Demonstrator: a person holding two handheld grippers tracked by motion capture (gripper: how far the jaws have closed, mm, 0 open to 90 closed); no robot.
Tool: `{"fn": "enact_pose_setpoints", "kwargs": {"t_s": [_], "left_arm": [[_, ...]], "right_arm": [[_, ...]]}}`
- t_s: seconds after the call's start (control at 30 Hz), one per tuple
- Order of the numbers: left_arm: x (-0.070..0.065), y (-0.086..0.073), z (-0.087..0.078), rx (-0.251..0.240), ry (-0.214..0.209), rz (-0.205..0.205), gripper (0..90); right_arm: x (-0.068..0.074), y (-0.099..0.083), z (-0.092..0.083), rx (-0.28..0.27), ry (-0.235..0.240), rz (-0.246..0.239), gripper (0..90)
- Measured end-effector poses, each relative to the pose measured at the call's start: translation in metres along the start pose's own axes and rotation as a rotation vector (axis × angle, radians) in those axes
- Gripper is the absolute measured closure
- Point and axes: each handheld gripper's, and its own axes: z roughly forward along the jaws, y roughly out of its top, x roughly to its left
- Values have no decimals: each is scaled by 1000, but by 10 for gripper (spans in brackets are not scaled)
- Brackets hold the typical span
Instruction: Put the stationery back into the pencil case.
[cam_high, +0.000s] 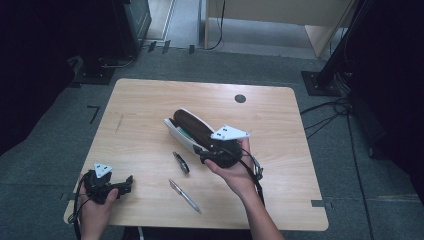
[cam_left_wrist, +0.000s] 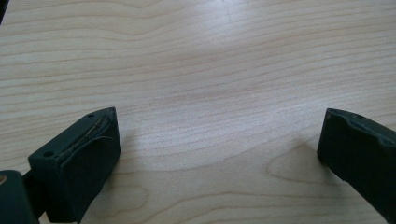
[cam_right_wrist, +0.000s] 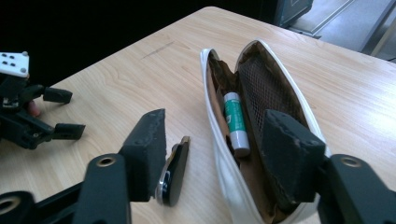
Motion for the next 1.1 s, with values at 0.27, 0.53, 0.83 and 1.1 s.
{"fn": "enact_pose_setpoints", "kwargs": {"t_s": [0.27, 0.53, 0.83, 1.1], "left_arm": [[0, 0, 0, 2, -1, 1, 0], [0, 0, 0, 1, 0, 1, 0], [0, 0, 0, 0, 0, 0, 0], [0, 0, 0, 0, 0, 0, 0]], "right_arm": [[12, -19, -9, -11, -11, 3, 382], [22, -43, -9, -44, 10, 42, 467], [27, -63, 3, -19, 15, 61, 514], [29, -75, 19, 5, 21, 68, 545]]}}
